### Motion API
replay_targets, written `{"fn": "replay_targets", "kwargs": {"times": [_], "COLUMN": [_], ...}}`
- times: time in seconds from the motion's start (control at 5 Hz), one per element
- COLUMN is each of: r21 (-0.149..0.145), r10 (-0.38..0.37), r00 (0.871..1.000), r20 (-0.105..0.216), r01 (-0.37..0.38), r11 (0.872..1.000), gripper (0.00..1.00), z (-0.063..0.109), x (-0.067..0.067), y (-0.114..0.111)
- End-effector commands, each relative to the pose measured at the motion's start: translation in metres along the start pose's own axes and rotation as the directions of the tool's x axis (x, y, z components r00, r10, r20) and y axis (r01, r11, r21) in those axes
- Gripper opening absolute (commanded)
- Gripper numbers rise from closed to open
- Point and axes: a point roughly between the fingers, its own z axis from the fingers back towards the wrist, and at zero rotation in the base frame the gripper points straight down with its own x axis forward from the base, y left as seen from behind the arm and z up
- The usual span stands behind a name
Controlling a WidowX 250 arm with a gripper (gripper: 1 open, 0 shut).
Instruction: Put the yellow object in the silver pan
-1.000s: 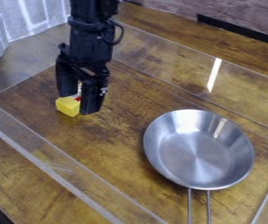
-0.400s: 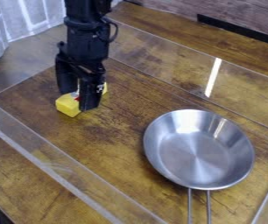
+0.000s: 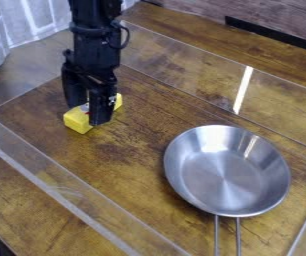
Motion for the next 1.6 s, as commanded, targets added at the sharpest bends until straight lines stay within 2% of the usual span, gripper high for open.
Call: {"fn": "replay_targets", "kwargs": {"times": [0.0,0.4,0.8,1.0,1.2,1.4], "r21": [0.020,0.033,0.023,0.030,0.045,0.069], "r10": [0.033,0.019,0.022,0.017,0.019,0.030], "r00": [0.997,0.998,0.999,0.999,0.998,0.996], "r20": [0.069,0.060,0.042,0.047,0.059,0.083], "r01": [-0.034,-0.021,-0.023,-0.019,-0.021,-0.036], "r11": [0.999,0.999,0.999,0.999,0.999,0.997], "gripper": [1.00,1.00,1.00,0.00,0.00,0.00], "z": [0.013,-0.007,-0.028,-0.026,-0.011,0.018], "x": [0.008,0.011,0.014,0.016,0.018,0.019], "y": [0.015,0.027,0.034,0.032,0.027,0.019]}}
